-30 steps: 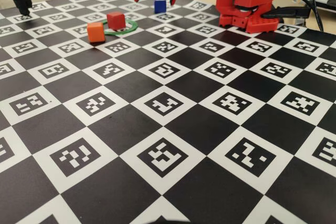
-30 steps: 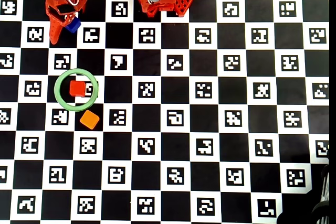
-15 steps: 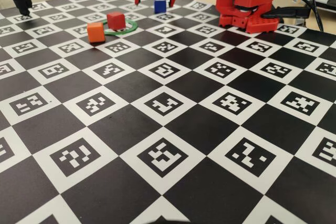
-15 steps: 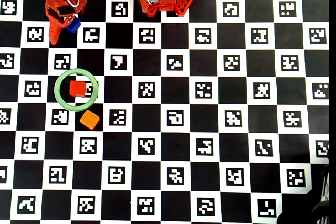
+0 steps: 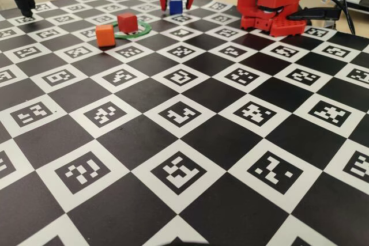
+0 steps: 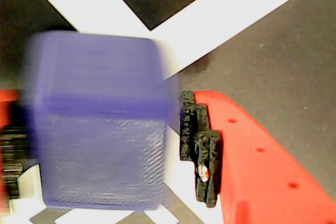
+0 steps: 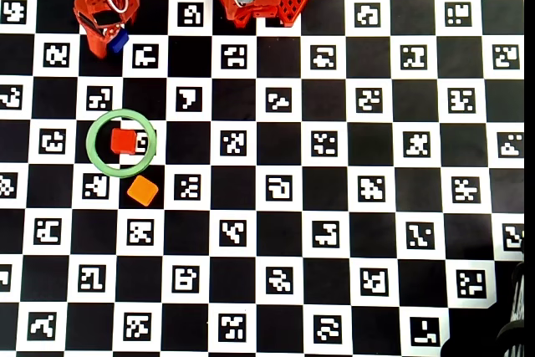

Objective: Grab the red cube then put it in the green circle then put the blue cube on top and finally the orange cube on top

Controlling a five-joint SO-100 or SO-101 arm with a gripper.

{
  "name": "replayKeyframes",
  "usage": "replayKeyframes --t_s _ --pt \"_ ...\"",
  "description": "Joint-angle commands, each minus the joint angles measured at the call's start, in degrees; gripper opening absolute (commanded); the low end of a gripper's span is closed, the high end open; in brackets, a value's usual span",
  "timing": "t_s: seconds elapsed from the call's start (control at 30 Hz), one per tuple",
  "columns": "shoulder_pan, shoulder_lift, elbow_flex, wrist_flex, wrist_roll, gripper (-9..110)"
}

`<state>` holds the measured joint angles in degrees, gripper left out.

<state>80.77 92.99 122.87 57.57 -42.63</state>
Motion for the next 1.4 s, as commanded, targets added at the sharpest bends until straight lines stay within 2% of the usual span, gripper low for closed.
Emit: replayKeyframes --t_s 0.0,0.3,0.7,1.0,1.37 --pt "-0.8 0.7 -0.4 -0.3 -0.3 16" --pt "-1.6 0.5 -0.1 0.4 -0.5 11" --pt "-3.8 1.9 -0.9 -1.0 -0.2 11" --pt "-8.5 6.2 -6.9 9.6 -2.8 11" --pt "-12.8 6.1 -25.9 24.3 -3.6 11"
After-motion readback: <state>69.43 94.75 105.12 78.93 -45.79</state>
